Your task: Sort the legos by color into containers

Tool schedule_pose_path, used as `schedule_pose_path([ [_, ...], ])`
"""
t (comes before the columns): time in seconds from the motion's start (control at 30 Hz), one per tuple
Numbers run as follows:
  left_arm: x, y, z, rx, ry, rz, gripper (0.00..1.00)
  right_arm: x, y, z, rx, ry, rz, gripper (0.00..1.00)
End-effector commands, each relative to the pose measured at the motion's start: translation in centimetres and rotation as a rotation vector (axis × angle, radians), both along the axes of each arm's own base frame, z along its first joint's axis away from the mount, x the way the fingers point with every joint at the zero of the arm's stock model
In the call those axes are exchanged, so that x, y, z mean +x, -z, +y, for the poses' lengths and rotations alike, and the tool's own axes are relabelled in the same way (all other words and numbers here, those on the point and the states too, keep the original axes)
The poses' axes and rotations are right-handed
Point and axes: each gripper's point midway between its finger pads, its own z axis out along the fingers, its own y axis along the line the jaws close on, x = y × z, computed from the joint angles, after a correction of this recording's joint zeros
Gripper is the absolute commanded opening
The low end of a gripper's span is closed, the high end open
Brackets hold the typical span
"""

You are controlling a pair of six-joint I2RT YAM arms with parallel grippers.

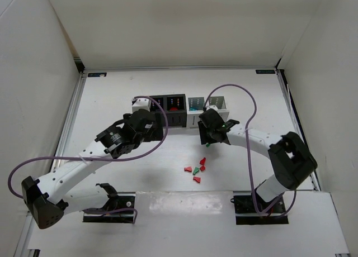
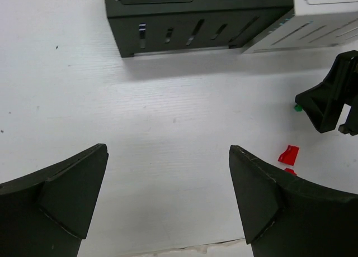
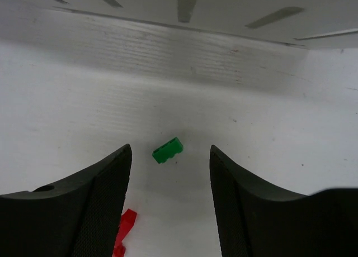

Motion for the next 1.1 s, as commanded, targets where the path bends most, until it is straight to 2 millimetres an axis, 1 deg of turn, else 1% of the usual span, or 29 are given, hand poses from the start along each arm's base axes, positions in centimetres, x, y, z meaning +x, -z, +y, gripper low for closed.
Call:
schedule_pose_path([
  [0.0, -0.5, -0.3, 1.4, -0.017, -0.082, -0.006, 1.0, 1.5, 0.4, 1.1, -0.017, -0.011, -0.055, 0.61],
  [0.03, -0.5, -0.3, 1.6, -0.011, -0.088, -0.006, 1.0, 1.4, 0.8, 1.2, -0.03, -0.016, -0.051, 0.58],
  [0.1, -0.3, -0.4, 1.4, -0.006, -0.089, -0.008, 1.0, 1.4, 1.6, 1.0, -0.061, -0.016, -0.043, 0.58],
  [0.17, -0.3, -0.6, 1.4, 0.006, -0.087, -0.005, 1.0, 1.4, 1.7, 1.2, -0.062, -0.019, -0.042, 0.55],
  [0.3, -0.2, -0.8, 1.9, 0.037, -0.103, -0.002, 1.0, 1.2, 2.3, 0.9, -0.06, -0.018, -0.022, 0.54],
  [0.33, -0.1, -1.0, 2.1, 0.042, -0.111, -0.004, 1.0, 1.2, 2.4, 0.8, -0.059, -0.02, -0.019, 0.51],
  [0.37, -0.1, -1.1, 2.1, 0.043, -0.113, -0.008, 1.0, 1.0, 2.6, 0.7, -0.057, -0.024, -0.008, 0.46],
  [0.47, -0.1, -1.2, 2.2, 0.046, -0.117, -0.004, 1.0, 0.5, 2.8, 0.8, -0.064, -0.037, 0.002, 0.45],
  [0.63, -0.5, -1.4, 2.6, 0.048, -0.126, -0.003, 1.0, -0.2, 3.2, -0.5, -0.083, -0.014, 0.024, 0.45],
  [0.67, -0.7, -1.2, 2.6, 0.048, -0.123, -0.001, 1.0, -0.5, 3.2, -0.3, -0.066, -0.026, 0.034, 0.45],
  [0.73, -0.7, -1.1, 2.8, 0.053, -0.13, 0.002, 1.0, -0.7, 3.3, -0.5, -0.054, -0.027, 0.043, 0.45],
  [0.83, -0.8, -1.1, 2.8, 0.06, -0.132, 0.008, 1.0, -1.6, 3.6, -0.2, -0.041, -0.052, 0.08, 0.45],
  [0.87, -0.8, -1.4, 2.8, 0.058, -0.13, 0.004, 1.0, -1.8, 3.6, -0.3, -0.046, -0.055, 0.084, 0.44],
  [0.97, -0.7, -1.4, 2.8, 0.064, -0.131, 0.007, 1.0, -2.2, 3.7, -0.2, -0.048, -0.064, 0.091, 0.44],
  [1.07, -0.7, -1.2, 2.7, 0.071, -0.135, 0.01, 1.0, -2.4, 4.0, -0.4, -0.043, -0.065, 0.11, 0.34],
])
